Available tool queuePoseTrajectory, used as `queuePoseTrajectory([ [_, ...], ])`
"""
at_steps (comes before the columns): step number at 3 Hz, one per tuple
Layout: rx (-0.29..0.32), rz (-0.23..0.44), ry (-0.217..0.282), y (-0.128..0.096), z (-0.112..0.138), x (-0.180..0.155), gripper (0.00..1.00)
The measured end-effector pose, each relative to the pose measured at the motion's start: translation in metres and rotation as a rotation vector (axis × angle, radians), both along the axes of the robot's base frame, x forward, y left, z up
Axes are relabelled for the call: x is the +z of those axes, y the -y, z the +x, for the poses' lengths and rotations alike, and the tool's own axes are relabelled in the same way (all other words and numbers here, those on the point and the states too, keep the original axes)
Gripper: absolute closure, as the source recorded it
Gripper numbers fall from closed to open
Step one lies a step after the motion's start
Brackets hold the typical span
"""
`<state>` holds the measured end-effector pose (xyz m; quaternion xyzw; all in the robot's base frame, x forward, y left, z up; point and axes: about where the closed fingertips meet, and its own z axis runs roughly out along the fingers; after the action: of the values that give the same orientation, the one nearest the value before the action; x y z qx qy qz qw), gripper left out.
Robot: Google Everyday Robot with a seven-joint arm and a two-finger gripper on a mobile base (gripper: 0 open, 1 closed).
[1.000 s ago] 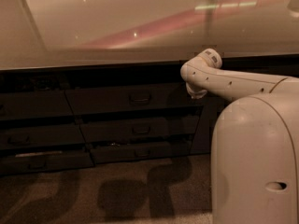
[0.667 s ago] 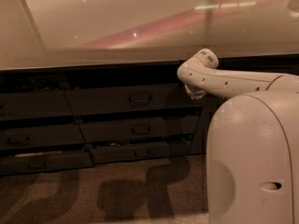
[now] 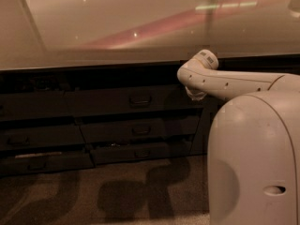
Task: Open top drawer
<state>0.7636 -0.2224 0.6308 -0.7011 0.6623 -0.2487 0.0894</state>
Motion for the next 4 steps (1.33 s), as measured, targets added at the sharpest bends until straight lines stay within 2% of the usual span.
queuePoseTrajectory([
  [1, 0.025, 0.004, 0.029, -0.0148, 0.0037, 0.012, 1.0],
  [4, 0.024, 0.011, 0.05, -0.009, -0.0018, 0.0196, 1.0],
])
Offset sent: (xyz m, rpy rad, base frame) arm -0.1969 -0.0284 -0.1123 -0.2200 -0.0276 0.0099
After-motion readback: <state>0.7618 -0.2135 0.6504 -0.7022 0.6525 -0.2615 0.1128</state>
